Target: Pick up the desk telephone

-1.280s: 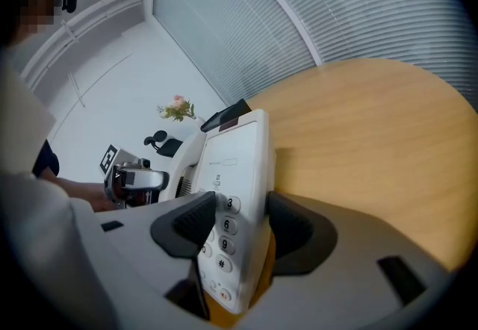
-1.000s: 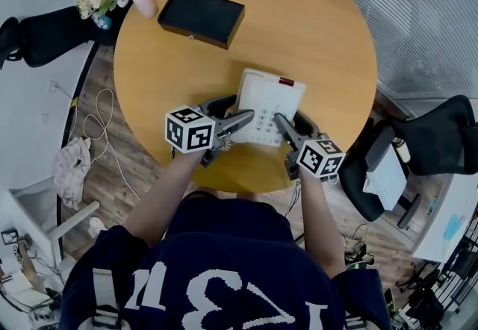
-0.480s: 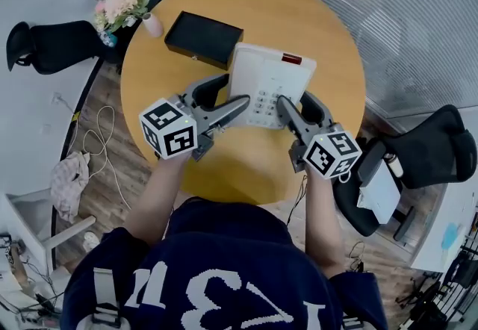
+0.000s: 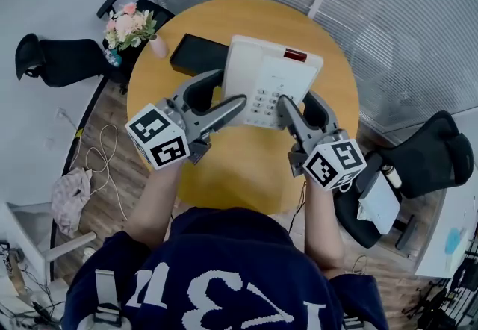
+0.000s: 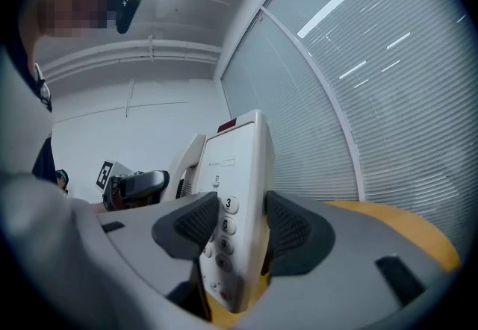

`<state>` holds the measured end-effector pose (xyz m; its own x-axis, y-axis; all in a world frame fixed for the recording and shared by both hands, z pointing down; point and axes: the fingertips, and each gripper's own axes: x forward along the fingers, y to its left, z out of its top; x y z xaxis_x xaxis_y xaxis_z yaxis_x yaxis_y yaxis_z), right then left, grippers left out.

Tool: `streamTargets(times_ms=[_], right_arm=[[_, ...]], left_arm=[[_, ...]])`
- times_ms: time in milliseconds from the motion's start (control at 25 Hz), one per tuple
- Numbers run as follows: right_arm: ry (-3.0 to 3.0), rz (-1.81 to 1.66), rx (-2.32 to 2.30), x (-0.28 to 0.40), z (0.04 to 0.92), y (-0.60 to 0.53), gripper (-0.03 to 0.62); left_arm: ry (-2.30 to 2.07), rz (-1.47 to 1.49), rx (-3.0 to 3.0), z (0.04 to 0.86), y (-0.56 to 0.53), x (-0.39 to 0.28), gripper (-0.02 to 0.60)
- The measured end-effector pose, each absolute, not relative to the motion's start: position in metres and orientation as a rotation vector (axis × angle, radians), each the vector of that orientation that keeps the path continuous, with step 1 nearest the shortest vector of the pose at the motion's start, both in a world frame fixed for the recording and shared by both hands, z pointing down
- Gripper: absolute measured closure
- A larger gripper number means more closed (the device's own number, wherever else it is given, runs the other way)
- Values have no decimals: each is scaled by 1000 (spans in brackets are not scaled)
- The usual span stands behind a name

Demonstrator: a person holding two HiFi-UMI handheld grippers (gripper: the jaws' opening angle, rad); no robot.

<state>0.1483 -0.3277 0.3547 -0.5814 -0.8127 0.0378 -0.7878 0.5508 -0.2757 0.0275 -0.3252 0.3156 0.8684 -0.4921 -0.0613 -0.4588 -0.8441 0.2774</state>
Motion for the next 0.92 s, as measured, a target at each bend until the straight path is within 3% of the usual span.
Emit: streamTargets(times_ms=[920], right_arm=[[2718, -300, -1426, 141, 329, -318, 381]], left_arm=[[-725, -206, 2831, 295, -316, 20, 290]])
